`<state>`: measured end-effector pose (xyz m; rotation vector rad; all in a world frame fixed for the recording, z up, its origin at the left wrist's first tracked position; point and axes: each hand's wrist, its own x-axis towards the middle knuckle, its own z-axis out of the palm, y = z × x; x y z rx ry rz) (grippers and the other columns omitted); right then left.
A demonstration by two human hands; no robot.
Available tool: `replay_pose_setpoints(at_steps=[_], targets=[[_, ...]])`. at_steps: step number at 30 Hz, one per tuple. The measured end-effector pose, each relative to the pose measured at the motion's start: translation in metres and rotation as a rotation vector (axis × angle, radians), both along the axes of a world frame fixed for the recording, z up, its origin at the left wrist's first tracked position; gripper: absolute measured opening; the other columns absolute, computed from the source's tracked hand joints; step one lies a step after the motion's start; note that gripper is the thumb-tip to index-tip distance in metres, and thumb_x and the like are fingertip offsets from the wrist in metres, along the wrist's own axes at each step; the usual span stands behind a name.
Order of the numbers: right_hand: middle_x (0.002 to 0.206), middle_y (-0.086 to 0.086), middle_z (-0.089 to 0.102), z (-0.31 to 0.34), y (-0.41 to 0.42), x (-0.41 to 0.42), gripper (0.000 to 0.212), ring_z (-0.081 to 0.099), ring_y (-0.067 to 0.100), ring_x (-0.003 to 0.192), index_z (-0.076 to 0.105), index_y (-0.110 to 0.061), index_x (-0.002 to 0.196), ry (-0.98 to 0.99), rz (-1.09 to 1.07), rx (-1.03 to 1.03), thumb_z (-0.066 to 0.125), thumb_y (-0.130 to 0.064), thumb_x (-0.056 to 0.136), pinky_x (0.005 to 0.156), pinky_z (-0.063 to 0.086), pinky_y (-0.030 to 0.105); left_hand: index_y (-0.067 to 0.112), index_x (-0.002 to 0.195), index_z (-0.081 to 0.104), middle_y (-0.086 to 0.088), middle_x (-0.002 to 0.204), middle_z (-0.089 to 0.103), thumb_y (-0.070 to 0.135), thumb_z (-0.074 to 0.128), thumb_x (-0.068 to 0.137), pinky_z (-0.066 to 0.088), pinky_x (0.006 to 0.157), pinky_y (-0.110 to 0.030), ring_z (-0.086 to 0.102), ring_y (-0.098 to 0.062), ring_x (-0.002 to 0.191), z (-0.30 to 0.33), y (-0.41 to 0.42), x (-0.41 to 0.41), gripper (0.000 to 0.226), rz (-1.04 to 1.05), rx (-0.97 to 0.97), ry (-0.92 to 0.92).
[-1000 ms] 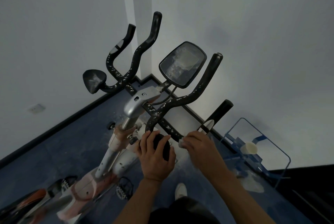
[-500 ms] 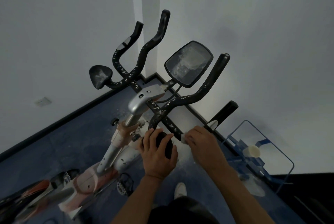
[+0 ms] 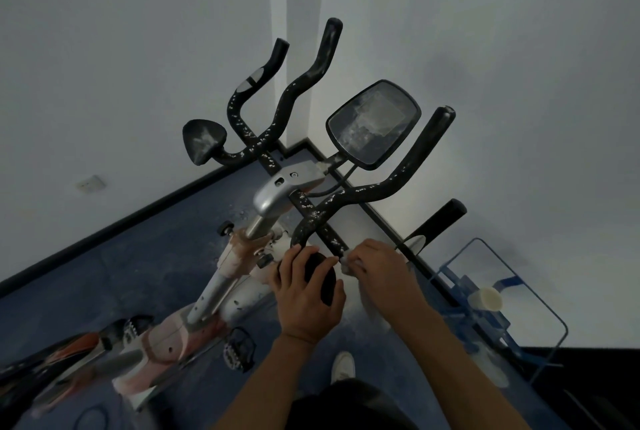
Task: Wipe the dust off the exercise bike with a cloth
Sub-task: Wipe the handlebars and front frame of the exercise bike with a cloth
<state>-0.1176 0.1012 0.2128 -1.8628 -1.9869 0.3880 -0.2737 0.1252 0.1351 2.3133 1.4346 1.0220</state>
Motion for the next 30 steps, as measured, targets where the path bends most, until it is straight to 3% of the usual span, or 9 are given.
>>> replay_pose_setpoints(at_steps=[5,8,11,14,19,21,24,27,30], targets=[[0.096,0.002,0.066,0.006,0.009,0.013,0.005,0.062,0.016,0.09,0.075,-0.009,0.094,0.079,-0.144,-0.238,0.07,-0.01,0.093,0.087,0.053,0.032,0.027,0.112,0.072,-0.007,0.13,0.06,0.044,0.062,0.084,0.035,0.103,-0.06,0.045,-0.034,0.135,0.0,0.001,0.0,0.035,0.0,0.0,-0.01],[0.096,0.004,0.07,0.009,0.022,0.013,0.015,0.068,0.016,0.091,0.067,-0.017,0.083,0.168,-0.239,-0.228,0.066,-0.006,0.093,0.081,0.049,0.016,0.026,0.111,0.073,-0.008,0.129,0.061,0.045,0.061,0.084,0.035,0.103,-0.06,0.045,-0.034,0.135,0.0,0.001,0.0,0.035,0.002,-0.001,-0.006],[0.086,-0.002,0.068,0.008,0.029,0.016,0.026,0.066,0.015,0.085,0.057,-0.025,0.074,0.16,-0.229,-0.334,0.07,-0.011,0.091,0.082,0.052,0.026,0.027,0.111,0.072,-0.007,0.13,0.06,0.045,0.062,0.083,0.034,0.105,-0.059,0.044,-0.033,0.136,0.0,0.001,0.0,0.034,-0.002,-0.004,-0.013],[0.084,-0.008,0.061,0.017,0.033,0.028,0.014,0.056,0.008,0.081,0.063,-0.024,0.084,0.088,-0.166,-0.478,0.067,-0.012,0.091,0.079,0.046,0.025,0.027,0.11,0.073,-0.005,0.132,0.058,0.044,0.063,0.082,0.032,0.108,-0.055,0.042,-0.031,0.137,0.001,0.0,0.0,0.035,0.002,0.001,-0.019],[0.084,-0.01,0.068,0.016,0.033,0.02,0.018,0.064,0.002,0.081,0.068,-0.025,0.078,0.215,-0.225,-0.335,0.07,-0.013,0.091,0.076,0.046,0.016,0.03,0.114,0.067,-0.004,0.132,0.056,0.045,0.063,0.082,0.031,0.109,-0.055,0.042,-0.032,0.137,0.0,0.0,0.0,0.036,-0.001,0.021,-0.024],[0.091,-0.003,0.072,0.013,0.028,0.018,0.009,0.066,0.008,0.088,0.073,-0.017,0.092,0.14,-0.163,-0.339,0.066,-0.012,0.094,0.079,0.043,0.018,0.031,0.116,0.064,-0.004,0.133,0.055,0.045,0.063,0.082,0.03,0.109,-0.054,0.042,-0.031,0.137,-0.001,0.001,0.0,0.036,-0.003,0.028,-0.027],[0.101,0.005,0.071,0.012,0.025,0.025,0.016,0.063,0.021,0.096,0.073,-0.012,0.102,0.045,-0.085,-0.35,0.059,-0.01,0.096,0.08,0.04,0.022,0.031,0.116,0.064,-0.005,0.133,0.057,0.045,0.064,0.081,0.027,0.111,-0.051,0.041,-0.031,0.138,-0.002,0.001,0.0,0.037,0.0,0.024,-0.037],[0.099,0.001,0.066,0.008,0.025,0.015,0.018,0.059,0.016,0.09,0.074,-0.013,0.102,0.063,-0.07,-0.269,0.058,-0.015,0.096,0.082,0.042,0.025,0.032,0.117,0.064,-0.006,0.133,0.058,0.046,0.063,0.082,0.025,0.113,-0.049,0.043,-0.032,0.137,-0.003,0.0,0.0,0.037,-0.004,0.025,-0.03],[0.103,-0.001,0.063,0.002,0.016,0.007,0.013,0.06,0.011,0.088,0.076,-0.017,0.101,0.015,0.014,-0.223,0.07,-0.012,0.091,0.085,0.053,0.029,0.033,0.117,0.063,-0.005,0.133,0.058,0.046,0.063,0.082,0.023,0.114,-0.047,0.043,-0.032,0.137,-0.002,0.001,0.0,0.037,-0.003,0.024,-0.03]])
